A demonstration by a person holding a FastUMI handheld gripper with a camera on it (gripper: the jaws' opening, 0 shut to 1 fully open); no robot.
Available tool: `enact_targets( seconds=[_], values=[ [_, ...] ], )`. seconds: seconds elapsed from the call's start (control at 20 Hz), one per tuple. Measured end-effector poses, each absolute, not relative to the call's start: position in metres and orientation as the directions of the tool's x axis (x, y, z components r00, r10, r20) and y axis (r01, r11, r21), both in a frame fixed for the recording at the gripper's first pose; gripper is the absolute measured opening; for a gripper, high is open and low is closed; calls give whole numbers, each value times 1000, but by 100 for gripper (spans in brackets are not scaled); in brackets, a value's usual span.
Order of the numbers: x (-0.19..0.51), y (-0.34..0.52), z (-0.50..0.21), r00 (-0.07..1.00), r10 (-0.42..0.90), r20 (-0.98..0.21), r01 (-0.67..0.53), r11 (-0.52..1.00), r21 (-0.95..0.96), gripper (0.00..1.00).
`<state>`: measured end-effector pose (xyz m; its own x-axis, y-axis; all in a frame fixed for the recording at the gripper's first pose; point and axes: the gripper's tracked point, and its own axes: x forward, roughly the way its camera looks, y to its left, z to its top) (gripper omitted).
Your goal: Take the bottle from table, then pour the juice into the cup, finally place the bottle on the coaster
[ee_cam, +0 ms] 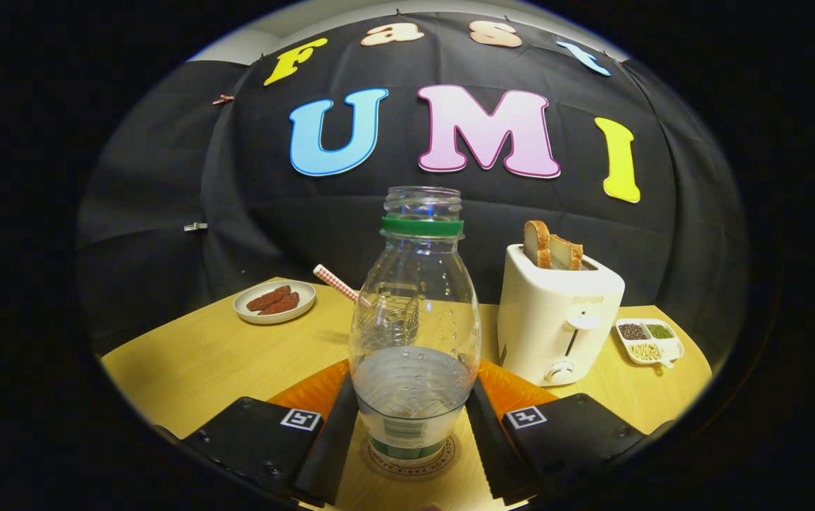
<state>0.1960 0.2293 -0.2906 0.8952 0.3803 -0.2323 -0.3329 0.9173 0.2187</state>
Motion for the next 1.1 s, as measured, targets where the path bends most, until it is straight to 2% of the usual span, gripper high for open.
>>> enact_targets(
  seconds=[0.55,0.7,1.1],
  values=[
    [193,229,-303,883,390,-260,-342,916,212,81],
    [191,229,-303,878,396,-267,-346,913,217,96],
    [158,201,-256,882,411,-230,-357,902,242,96]
  ],
)
